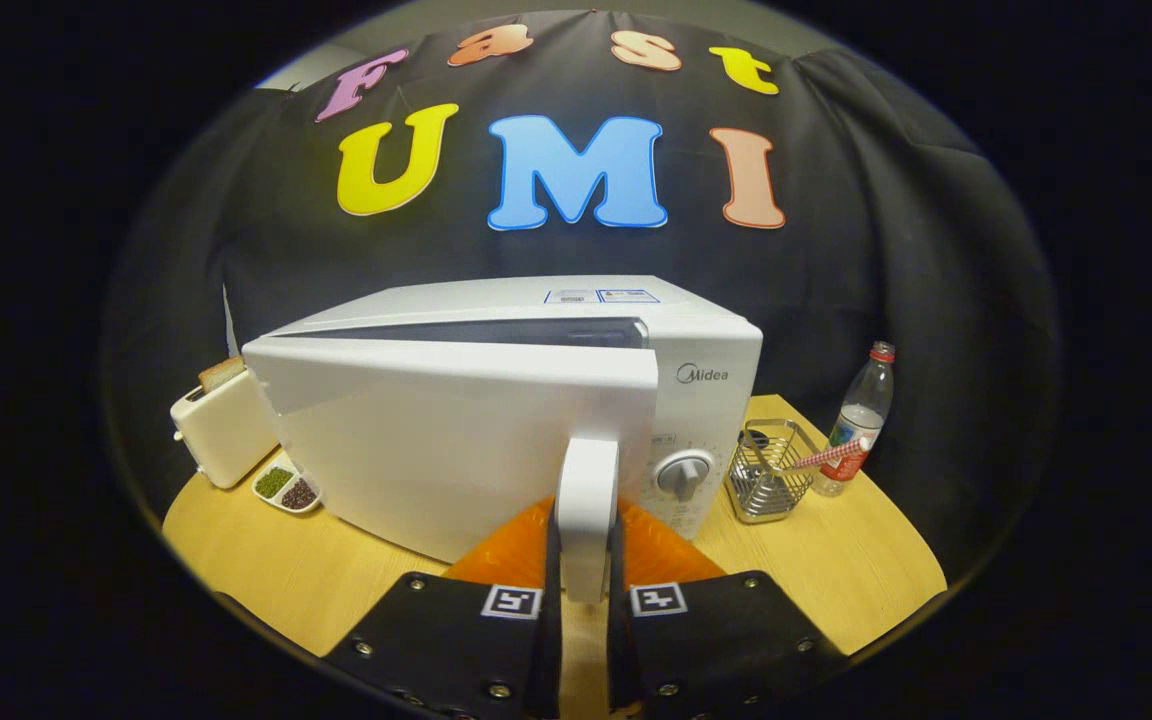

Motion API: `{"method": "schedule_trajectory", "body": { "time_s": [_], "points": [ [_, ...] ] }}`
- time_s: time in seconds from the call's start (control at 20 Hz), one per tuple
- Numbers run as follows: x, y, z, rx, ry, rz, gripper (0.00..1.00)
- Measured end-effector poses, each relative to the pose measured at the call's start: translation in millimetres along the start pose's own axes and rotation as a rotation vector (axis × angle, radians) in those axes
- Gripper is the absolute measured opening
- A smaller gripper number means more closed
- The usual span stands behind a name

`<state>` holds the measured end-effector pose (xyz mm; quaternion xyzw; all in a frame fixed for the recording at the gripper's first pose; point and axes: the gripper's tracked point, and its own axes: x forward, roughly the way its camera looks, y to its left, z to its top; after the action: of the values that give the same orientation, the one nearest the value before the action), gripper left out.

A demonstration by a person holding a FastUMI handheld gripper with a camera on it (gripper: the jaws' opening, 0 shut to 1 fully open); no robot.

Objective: Open the microwave, put the food inside, and close the microwave door.

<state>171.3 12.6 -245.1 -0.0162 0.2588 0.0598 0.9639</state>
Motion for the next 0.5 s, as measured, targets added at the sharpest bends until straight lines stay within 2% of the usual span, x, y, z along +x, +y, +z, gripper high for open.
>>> {"method": "schedule_trajectory", "body": {
  "time_s": [0.15, 0.5],
  "points": [
    [-26.9, 12.2, -10.4, -0.006, 0.009, 0.026, 0.24],
    [-71.2, 39.0, -34.0, -0.036, 0.023, 0.044, 0.25]
  ]
}}
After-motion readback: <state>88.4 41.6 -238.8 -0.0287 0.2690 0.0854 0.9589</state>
